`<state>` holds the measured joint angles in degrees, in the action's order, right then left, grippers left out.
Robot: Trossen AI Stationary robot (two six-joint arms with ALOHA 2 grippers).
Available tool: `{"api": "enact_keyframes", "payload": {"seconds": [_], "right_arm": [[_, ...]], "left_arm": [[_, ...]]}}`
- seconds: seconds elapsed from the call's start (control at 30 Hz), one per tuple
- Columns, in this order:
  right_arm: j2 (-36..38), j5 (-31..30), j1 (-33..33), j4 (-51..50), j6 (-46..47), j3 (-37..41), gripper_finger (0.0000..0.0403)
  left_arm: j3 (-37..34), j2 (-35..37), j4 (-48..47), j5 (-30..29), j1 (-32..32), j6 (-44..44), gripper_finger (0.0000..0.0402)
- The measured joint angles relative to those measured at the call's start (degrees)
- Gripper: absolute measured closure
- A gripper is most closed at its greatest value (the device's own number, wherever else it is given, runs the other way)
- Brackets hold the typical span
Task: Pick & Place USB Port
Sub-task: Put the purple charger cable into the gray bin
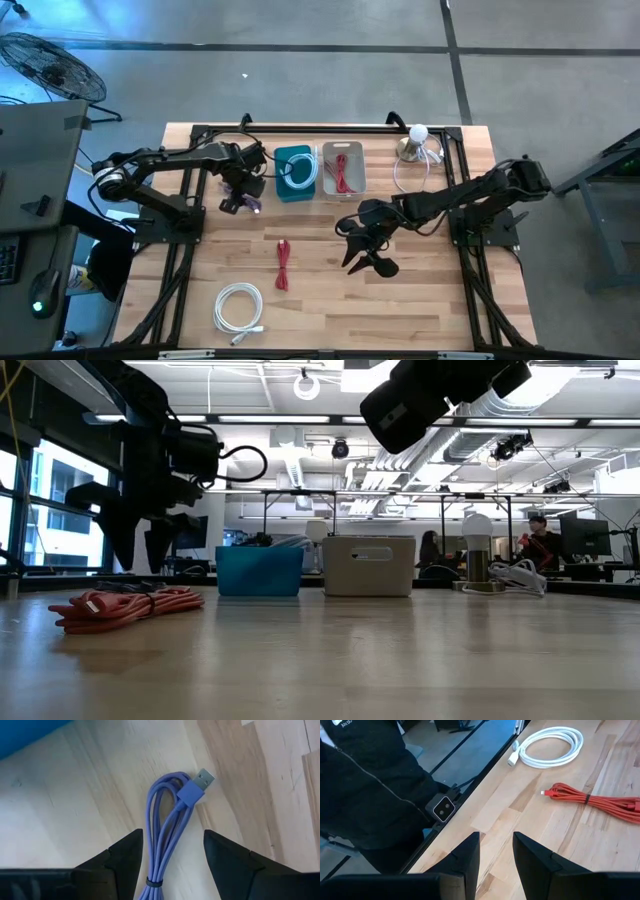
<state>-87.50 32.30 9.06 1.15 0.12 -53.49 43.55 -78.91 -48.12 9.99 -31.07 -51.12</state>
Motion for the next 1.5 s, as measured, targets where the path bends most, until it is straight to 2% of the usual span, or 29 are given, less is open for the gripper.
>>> {"api": "enact_keyframes", "payload": {"seconds": [0.1, 0.3, 0.53, 0.83, 0.93, 1.1, 1.37, 1.5], "right_arm": [[0.0, 0.0, 0.0, 0.0, 0.1, 0.0, 0.0293], [0.0, 0.0, -0.1, 0.5, 1.3, 0.0, 0.0293], [0.0, 0.0, -0.1, 2.7, 1.4, 0.0, 0.0293], [0.0, 0.0, -0.1, 4.7, 1.5, 0.0, 0.0293], [0.0, -0.4, -0.1, 4.7, 1.6, 0.0, 0.0293], [0.0, -2.5, -0.1, 4.7, 1.6, 0.0, 0.0293], [0.0, -2.8, 0.0, 4.7, 2.3, 0.0, 0.0293], [0.0, -1.6, 0.0, 4.7, 2.6, 0.0, 0.0293]], "left_arm": [[0.0, 0.0, -0.4, -0.1, 0.4, -2.6, 0.0195], [-2.1, 0.0, -0.9, -4.9, 3.8, -11.9, 0.0195], [-7.2, 0.1, 5.4, -8.6, 5.2, -14.1, 0.0195], [-7.6, 0.1, 8.1, -12.0, 5.3, -15.1, 0.02], [-7.6, 0.1, 8.2, -13.1, 5.3, -15.1, 0.0238], [-7.6, 0.0, 8.5, -15.8, 5.2, -15.3, 0.0378], [-5.0, -0.1, 8.4, -17.9, 5.3, -10.3, 0.0396], [-2.9, 0.0, 8.0, -18.9, 7.3, -7.9, 0.0398]]}}
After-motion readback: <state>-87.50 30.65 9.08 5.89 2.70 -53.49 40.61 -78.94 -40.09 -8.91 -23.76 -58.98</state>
